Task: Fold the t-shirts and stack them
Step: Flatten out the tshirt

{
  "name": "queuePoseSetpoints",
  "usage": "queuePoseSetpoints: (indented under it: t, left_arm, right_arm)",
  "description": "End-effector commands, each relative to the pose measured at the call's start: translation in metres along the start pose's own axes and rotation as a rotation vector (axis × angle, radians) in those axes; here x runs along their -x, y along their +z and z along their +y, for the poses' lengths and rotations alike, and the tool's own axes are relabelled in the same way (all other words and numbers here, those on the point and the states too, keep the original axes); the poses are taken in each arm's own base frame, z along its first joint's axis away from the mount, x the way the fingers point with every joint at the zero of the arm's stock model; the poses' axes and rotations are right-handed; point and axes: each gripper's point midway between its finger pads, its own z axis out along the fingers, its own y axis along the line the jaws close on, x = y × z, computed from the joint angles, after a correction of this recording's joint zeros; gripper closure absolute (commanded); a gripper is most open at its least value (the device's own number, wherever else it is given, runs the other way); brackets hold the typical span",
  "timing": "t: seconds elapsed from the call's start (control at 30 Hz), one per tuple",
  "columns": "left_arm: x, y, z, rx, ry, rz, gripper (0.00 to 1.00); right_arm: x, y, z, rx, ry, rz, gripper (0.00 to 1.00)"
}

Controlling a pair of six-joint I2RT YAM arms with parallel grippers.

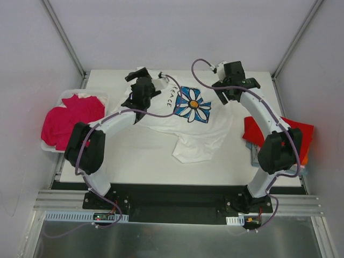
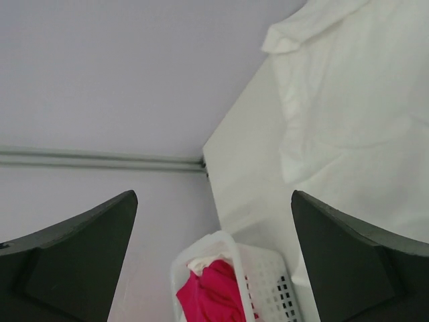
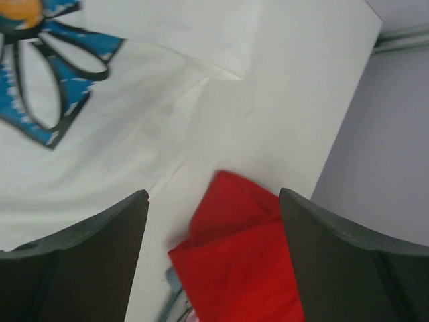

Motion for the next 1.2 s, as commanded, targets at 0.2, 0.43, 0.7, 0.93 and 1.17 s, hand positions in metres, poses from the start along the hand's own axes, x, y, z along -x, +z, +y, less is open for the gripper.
queuePoseSetpoints:
  t: [0.2, 0.43, 0.7, 0.93, 1.17]
  left_arm:
    - [-0.007, -0.064, -0.060, -0.374, 0.004, 0.018, 0.01]
    - [-0.033, -0.056, -0.098, -0.554, 0.032, 0.094, 0.01]
    - [-0.049, -0.015, -0.100, -0.615, -0.035, 0.168, 0.01]
    - [-0.066, 0.011, -0.113, -0.676, -0.044, 0.199, 0.01]
    - [-0.083, 0.017, -0.122, -0.733, -0.064, 0.217, 0.01]
  right_arm:
    - [-0.065, -0.045, 0.085, 0.275, -0.181, 0.220, 0.17]
    - [-0.096, -0.034, 0.116, 0.382, -0.278, 0.300, 0.16]
    - [-0.094, -0.016, 0.136, 0.425, -0.297, 0.292, 0.13]
    - [-0.100, -0.012, 0.169, 0.496, -0.359, 0.308, 0.11]
    - [-0.107, -0.015, 0.195, 0.563, -0.433, 0.326, 0.09]
